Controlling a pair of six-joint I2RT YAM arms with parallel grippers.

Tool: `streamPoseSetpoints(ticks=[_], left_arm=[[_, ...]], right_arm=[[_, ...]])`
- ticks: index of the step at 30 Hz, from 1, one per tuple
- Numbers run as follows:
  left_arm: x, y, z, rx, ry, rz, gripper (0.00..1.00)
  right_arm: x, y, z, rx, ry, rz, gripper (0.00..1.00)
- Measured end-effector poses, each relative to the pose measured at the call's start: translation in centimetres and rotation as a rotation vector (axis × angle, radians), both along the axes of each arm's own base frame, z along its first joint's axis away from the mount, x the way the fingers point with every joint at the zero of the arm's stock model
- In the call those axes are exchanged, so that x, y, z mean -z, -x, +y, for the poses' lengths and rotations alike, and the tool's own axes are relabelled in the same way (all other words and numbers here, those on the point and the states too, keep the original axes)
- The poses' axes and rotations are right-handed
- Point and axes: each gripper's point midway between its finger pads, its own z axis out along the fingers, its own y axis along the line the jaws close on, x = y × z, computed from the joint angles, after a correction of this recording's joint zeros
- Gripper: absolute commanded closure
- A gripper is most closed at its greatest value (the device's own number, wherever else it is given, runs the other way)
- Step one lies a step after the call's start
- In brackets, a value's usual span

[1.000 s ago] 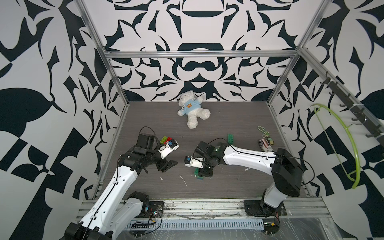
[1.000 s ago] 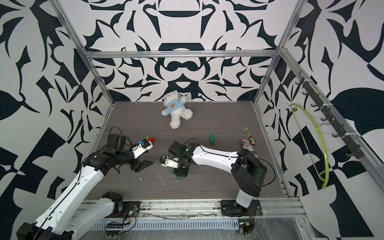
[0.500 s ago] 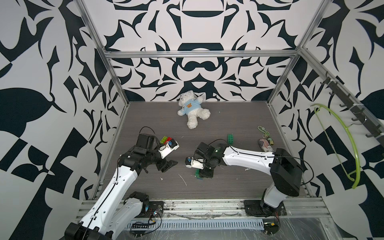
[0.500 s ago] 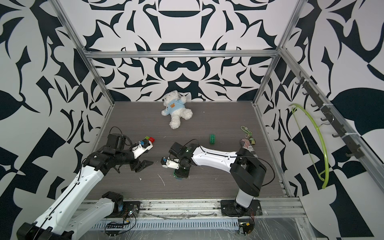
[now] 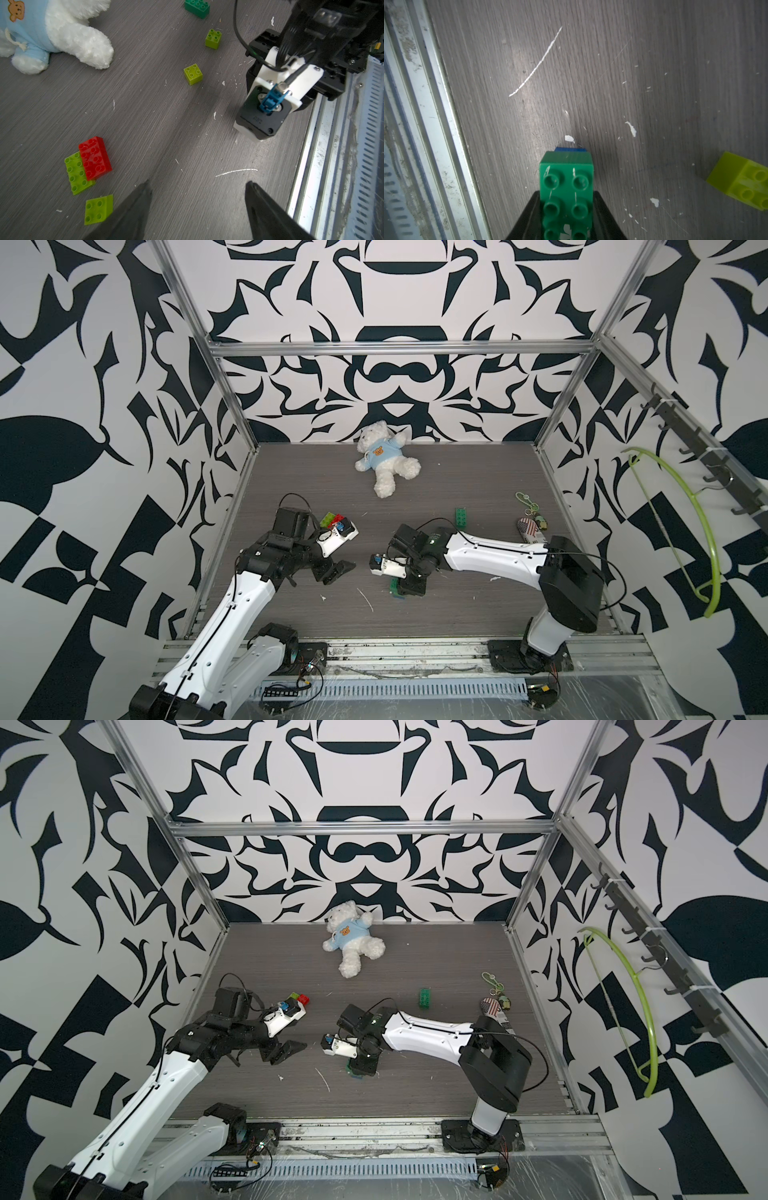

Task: Assemble a carrot with lego
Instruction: Assemble the lego brick with the lego brick.

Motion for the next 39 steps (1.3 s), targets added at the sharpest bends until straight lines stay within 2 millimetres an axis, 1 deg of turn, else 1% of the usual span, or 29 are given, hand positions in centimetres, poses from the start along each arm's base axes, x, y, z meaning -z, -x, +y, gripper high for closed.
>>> streamPoseSetpoints(ticks=[18, 23, 30, 39], left_arm=[[0.0, 0.0, 0.0, 0.0, 0.0, 0.0, 0.22], [0.0, 0.0, 0.0, 0.0, 0.0, 0.0, 0.22], [0.0, 0.0, 0.0, -0.001, 0.0, 0.0, 0.22], [0.0, 0.0, 0.0, -0.002, 0.001, 0.001, 0.22]], right_arm=[[0.0, 0.2, 0.2, 0.017, -0.006, 0.019, 0.66], [-0.1, -0.1, 0.4, 0.026, -0.009, 0.015, 0.66], [0.0, -0.3, 0.3, 0.032, -0.002, 0.005, 0.66], [0.0, -1.0, 0.2, 0.05, 0.023, -0.036, 0.66]])
